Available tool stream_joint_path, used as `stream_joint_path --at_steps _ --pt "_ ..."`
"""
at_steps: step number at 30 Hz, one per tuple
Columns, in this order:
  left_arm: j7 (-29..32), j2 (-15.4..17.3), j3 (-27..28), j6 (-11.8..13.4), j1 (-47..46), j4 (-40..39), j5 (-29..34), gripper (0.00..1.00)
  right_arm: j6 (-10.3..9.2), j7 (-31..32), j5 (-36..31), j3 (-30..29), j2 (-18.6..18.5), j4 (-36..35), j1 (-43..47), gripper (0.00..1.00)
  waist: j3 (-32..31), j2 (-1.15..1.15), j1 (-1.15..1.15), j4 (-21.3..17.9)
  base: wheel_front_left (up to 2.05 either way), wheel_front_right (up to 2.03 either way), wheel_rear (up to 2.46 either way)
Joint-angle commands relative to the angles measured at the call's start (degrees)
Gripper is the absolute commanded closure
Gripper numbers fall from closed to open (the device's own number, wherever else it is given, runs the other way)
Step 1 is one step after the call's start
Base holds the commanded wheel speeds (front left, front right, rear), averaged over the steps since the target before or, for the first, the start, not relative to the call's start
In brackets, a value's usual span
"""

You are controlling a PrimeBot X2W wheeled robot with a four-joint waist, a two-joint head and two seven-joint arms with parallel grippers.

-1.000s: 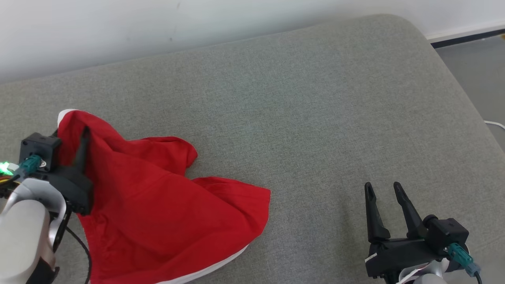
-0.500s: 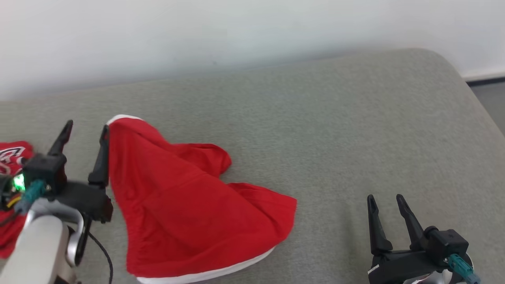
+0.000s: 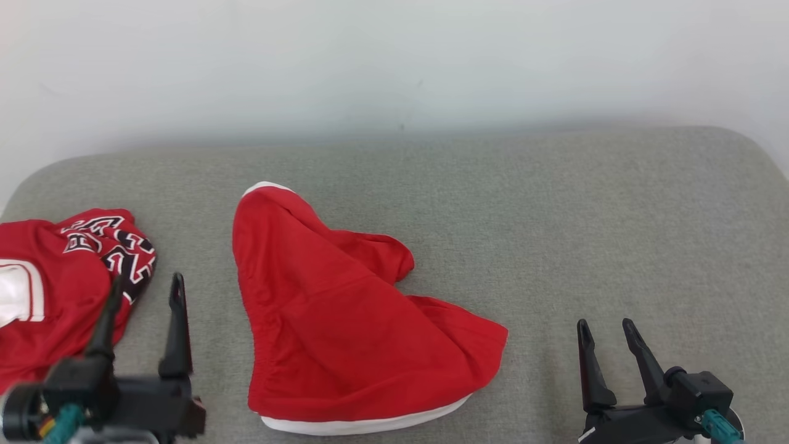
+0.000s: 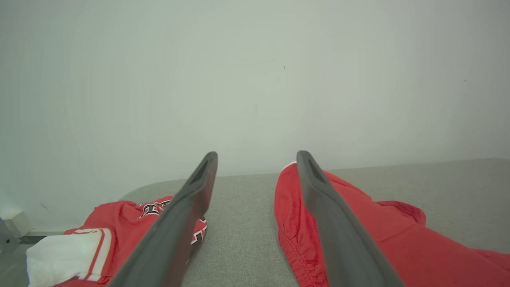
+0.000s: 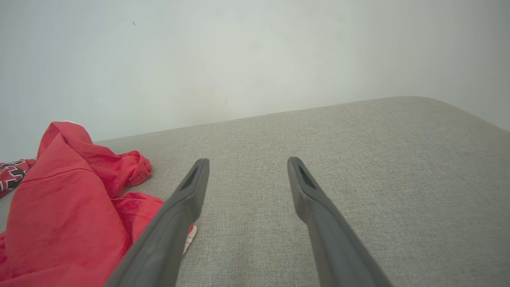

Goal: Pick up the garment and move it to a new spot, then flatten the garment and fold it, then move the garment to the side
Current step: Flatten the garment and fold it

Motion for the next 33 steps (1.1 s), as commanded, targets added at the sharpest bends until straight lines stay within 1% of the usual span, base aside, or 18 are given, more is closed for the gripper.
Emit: stream_joint_path --at_steps 1,5,10,14,19,24,29,33 --pt "-0.17 -0.54 0.11 0.01 1.05 -0.46 0.72 0.0 -0.13 0.06 -0.39 -0.03 -0.06 -0.12 0.67 0.0 -0.65 0.0 0.01 0.71 0.0 0.0 0.0" --pt "-0.18 -2.68 1.06 -0.32 5.62 -2.55 2.14 0.0 -0.13 0.38 -0.61 -0.04 -0.06 -0.27 1.0 0.0 -1.23 0.0 0.01 1.54 0.0 0.0 0.0" --pt "-0.18 -5.82 4.23 -0.53 9.71 -4.51 3.2 0.0 -0.13 1.08 -0.96 0.19 -0.06 -0.45 1.52 0.0 -1.95 0.0 0.01 2.31 0.0 0.0 0.0" --pt "-0.18 -7.71 6.02 -1.68 13.21 -5.04 4.98 0.0 -0.13 1.6 -1.33 0.41 -0.05 -0.32 1.97 0.0 -2.48 0.0 0.01 2.7 0.0 0.0 0.0" --pt "-0.18 -10.04 7.15 -3.83 16.09 -4.06 6.59 0.0 -0.13 2.35 -1.98 0.45 -0.06 0.04 2.28 0.0 -2.79 0.0 0.01 3.15 0.0 0.0 0.0" --pt "-0.19 -10.95 6.68 -5.6 16.42 -1.74 8.7 0.0 -0.13 2.85 -2.78 0.73 -0.06 0.71 2.24 0.0 -3.16 0.0 0.01 3.81 0.0 0.0 0.0" --pt "-0.18 -11.18 6.62 -6.28 15.38 -0.47 10.24 0.0 -0.13 3.61 -3.79 1.34 -0.14 1.26 1.09 0.0 -3.6 0.0 0.01 4.72 0.0 0.0 0.0" --pt "-0.19 -11.48 6.91 -6.47 14.82 0.0 11.09 0.0 -0.13 4.36 -4.25 2.51 -1.0 2.02 -0.23 0.0 -3.84 0.0 0.01 5.72 0.0 0.0 0.0"
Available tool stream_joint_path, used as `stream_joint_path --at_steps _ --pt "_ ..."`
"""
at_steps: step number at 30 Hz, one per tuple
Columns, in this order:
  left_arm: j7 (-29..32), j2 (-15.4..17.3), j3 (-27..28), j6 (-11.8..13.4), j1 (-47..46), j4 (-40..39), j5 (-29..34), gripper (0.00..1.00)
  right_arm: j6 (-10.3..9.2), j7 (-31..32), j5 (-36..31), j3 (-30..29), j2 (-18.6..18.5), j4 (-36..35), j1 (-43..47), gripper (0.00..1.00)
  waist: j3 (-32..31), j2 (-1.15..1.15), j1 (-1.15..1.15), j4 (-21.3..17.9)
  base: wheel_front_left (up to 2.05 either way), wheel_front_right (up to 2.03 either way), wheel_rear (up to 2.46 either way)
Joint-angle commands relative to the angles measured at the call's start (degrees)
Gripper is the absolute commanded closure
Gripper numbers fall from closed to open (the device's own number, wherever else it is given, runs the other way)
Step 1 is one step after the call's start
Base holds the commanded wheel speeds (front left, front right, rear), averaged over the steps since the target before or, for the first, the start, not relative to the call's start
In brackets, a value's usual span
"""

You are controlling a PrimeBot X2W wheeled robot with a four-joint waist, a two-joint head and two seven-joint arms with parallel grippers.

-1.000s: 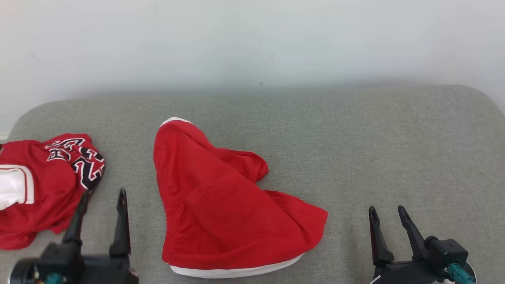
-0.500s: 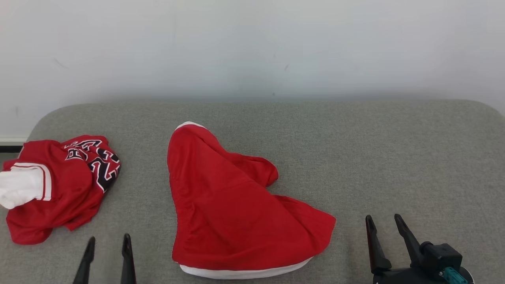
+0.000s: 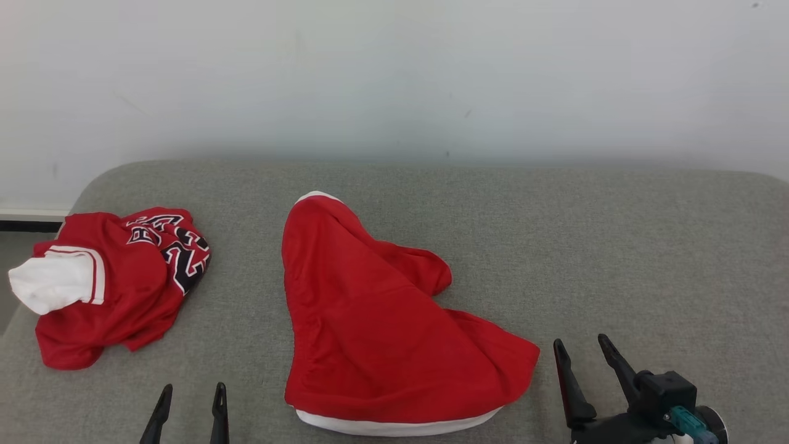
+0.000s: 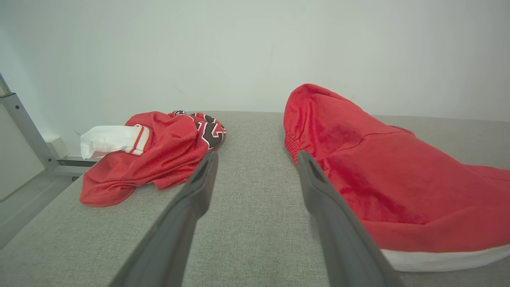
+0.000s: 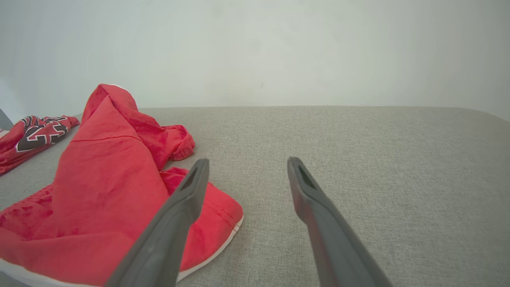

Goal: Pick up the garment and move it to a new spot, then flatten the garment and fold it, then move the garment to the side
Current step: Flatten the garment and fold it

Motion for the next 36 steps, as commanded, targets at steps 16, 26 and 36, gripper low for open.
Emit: stream_joint_path --at_steps 16,26,36 --pt "-0.18 -1.92 -0.86 -0.95 -1.76 0.44 1.44 0.0 -0.13 1.52 0.7 1.83 -3.57 14.13 -7.99 0.0 1.46 0.0 0.0 4.73 0.0 0.0 0.0" --pt "-0.19 -2.6 -1.52 -1.19 -2.81 0.95 1.27 0.0 -0.13 -0.69 3.62 4.8 -3.53 28.54 -13.79 0.86 3.26 0.0 0.0 5.76 0.0 0.0 0.0" --pt "-0.19 -2.96 -0.69 -0.88 -2.79 1.51 1.01 0.0 -0.13 -4.37 6.05 4.58 -3.97 32.25 -16.77 1.0 4.09 0.0 0.0 2.91 0.0 0.0 0.0"
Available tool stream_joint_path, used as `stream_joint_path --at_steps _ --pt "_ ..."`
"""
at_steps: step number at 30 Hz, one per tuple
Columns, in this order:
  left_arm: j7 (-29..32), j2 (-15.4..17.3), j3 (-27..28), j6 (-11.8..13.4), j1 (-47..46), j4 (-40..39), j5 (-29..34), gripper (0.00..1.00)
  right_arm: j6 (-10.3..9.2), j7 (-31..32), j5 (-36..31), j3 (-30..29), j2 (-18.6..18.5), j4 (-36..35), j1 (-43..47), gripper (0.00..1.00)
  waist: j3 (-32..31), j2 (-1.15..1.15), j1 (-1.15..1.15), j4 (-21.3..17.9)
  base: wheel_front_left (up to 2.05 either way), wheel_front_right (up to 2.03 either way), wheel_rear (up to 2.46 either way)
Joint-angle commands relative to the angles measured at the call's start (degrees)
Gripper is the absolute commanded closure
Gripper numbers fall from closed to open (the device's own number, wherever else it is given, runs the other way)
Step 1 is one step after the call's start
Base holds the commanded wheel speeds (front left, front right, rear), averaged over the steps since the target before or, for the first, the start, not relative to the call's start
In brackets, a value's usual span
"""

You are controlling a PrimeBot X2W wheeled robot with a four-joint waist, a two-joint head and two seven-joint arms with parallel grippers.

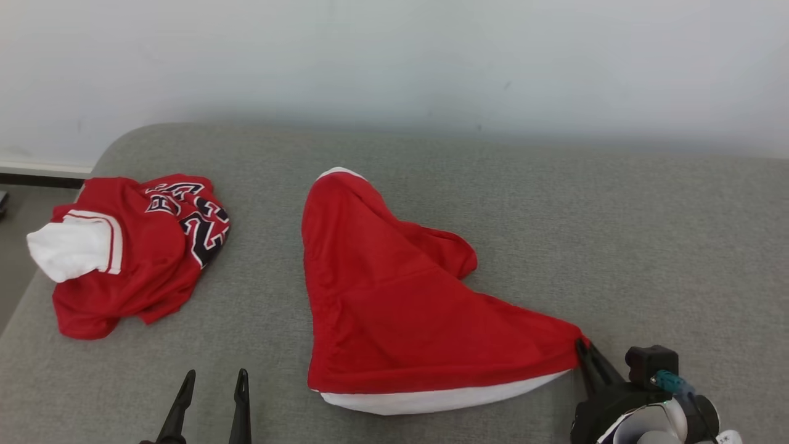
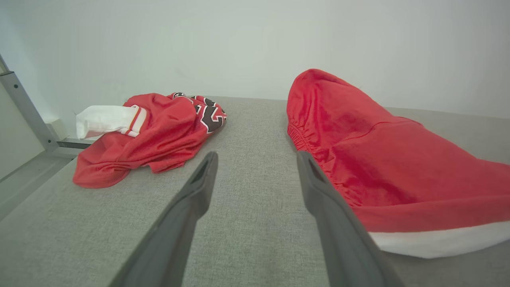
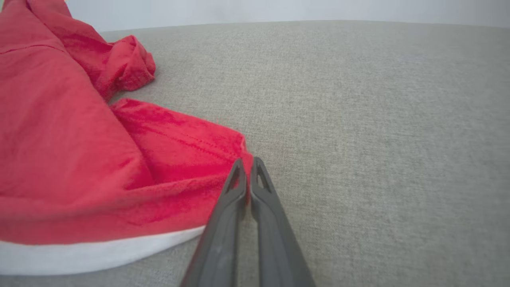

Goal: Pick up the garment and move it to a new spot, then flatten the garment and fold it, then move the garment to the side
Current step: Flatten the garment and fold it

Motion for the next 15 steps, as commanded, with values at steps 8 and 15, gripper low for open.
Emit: stream_joint_path --at_steps 8,15 --pt "-0.19 -0.49 0.49 -0.01 -1.03 0.6 -0.72 0.0 -0.13 -0.58 -0.42 -4.68 -0.27 -10.96 6.64 1.0 0.55 0.0 0.0 -4.58 0.0 0.0 0.0" --pt "-0.19 -0.67 0.48 -0.51 -1.67 1.0 -0.84 0.0 -0.13 1.64 -1.57 -8.51 1.48 -19.5 14.18 1.0 1.03 0.0 0.0 -5.6 0.0 0.0 0.0"
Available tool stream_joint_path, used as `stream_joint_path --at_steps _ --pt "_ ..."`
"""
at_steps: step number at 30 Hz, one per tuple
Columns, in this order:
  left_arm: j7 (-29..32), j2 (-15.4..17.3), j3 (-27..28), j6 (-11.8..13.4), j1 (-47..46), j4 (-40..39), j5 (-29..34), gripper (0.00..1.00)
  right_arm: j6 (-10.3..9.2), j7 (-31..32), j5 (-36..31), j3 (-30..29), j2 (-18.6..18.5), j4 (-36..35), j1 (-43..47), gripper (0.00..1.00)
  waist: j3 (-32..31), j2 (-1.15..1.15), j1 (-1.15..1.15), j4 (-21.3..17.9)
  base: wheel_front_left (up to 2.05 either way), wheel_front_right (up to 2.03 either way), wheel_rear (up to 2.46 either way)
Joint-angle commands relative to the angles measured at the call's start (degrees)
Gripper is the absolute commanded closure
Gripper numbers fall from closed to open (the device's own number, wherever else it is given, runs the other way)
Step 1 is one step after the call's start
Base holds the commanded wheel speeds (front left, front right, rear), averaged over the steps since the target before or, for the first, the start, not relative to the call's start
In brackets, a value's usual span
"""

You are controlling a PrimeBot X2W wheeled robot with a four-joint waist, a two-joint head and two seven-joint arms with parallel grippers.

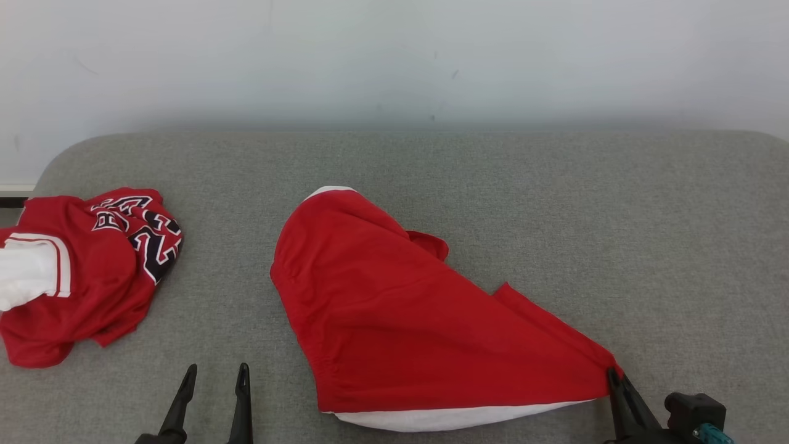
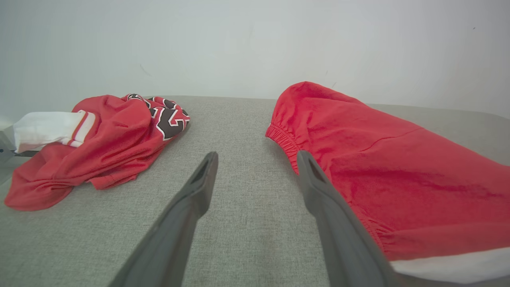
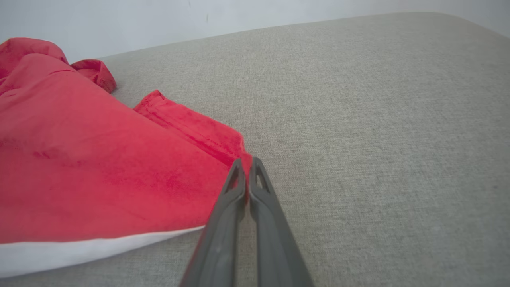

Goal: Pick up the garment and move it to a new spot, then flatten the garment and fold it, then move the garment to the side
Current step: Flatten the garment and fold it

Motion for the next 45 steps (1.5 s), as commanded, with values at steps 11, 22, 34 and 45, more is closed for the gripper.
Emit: stream_joint_path --at_steps 11,22,34,45 --pt "-0.19 -0.3 0.79 -0.45 -1.15 0.85 -0.18 0.0 -0.13 6.3 -3.45 -1.96 -0.08 -13.23 2.93 0.0 -0.5 0.0 0.0 0.3 0.0 0.0 0.0" --pt "-0.19 -0.46 0.39 -0.63 -1.44 1.34 0.16 0.0 -0.13 10.67 -2.83 4.5 -6.49 -9.81 -6.96 0.0 -0.73 0.0 0.0 3.6 0.0 0.0 0.0" --pt "-0.19 -0.55 -0.77 -0.82 -2.56 2.24 -0.58 0.0 -0.13 13.98 0.77 13.39 -9.94 4.97 -16.39 0.0 0.78 0.0 0.0 7.55 0.0 0.0 0.0" --pt "-0.19 -0.54 -2.31 0.0 -3.49 2.81 -1.59 0.0 -0.13 17.68 5.37 20.51 -10.72 17.72 -23.72 0.0 2.25 0.0 0.0 9.89 0.0 0.0 0.0"
